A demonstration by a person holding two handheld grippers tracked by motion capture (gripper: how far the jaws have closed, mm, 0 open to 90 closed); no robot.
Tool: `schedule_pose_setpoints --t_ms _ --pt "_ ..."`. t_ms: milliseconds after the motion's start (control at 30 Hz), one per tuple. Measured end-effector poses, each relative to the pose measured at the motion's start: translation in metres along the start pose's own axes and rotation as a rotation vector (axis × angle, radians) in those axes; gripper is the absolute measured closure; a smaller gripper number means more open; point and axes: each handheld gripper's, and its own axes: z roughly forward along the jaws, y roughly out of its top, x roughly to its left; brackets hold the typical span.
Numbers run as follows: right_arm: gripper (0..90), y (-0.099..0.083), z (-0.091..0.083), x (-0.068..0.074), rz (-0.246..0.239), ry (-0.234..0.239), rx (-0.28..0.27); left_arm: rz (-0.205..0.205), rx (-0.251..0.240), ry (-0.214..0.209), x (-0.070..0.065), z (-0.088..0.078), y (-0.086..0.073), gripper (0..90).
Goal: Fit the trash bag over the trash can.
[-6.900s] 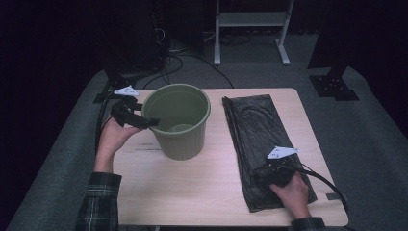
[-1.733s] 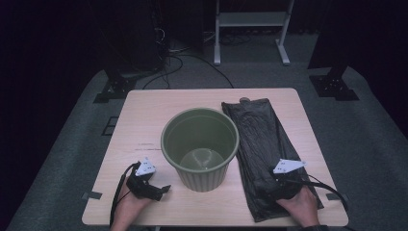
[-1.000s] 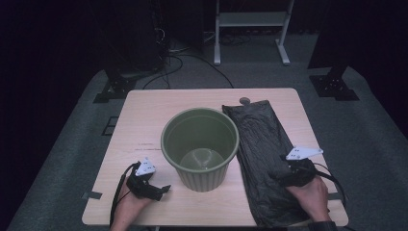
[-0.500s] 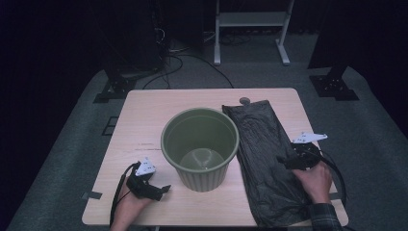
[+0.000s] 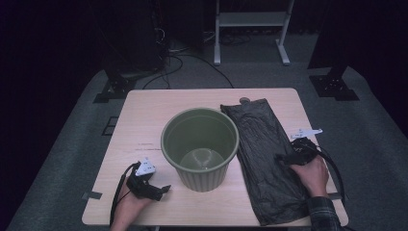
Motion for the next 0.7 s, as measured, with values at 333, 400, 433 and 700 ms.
schedule_pose_setpoints --t_ms 333,400,433,700 --pt "5.3 -0.001 0.002 0.015 -0.024 0.068 -0.025 0.002 0.001 -0.001 0.000 0.000 0.000 0.0" --pt "5.3 0.000 0.003 0.020 -0.034 0.080 -0.026 0.002 0.001 -0.001 0.000 0.000 0.000 0.0" --pt "5.3 0.001 0.004 0.022 -0.038 0.088 -0.024 0.002 0.001 -0.001 0.000 0.000 0.000 0.0" --pt "5.3 0.008 0.010 0.041 -0.080 0.134 -0.016 0.002 0.001 -0.001 0.000 0.000 0.000 0.0"
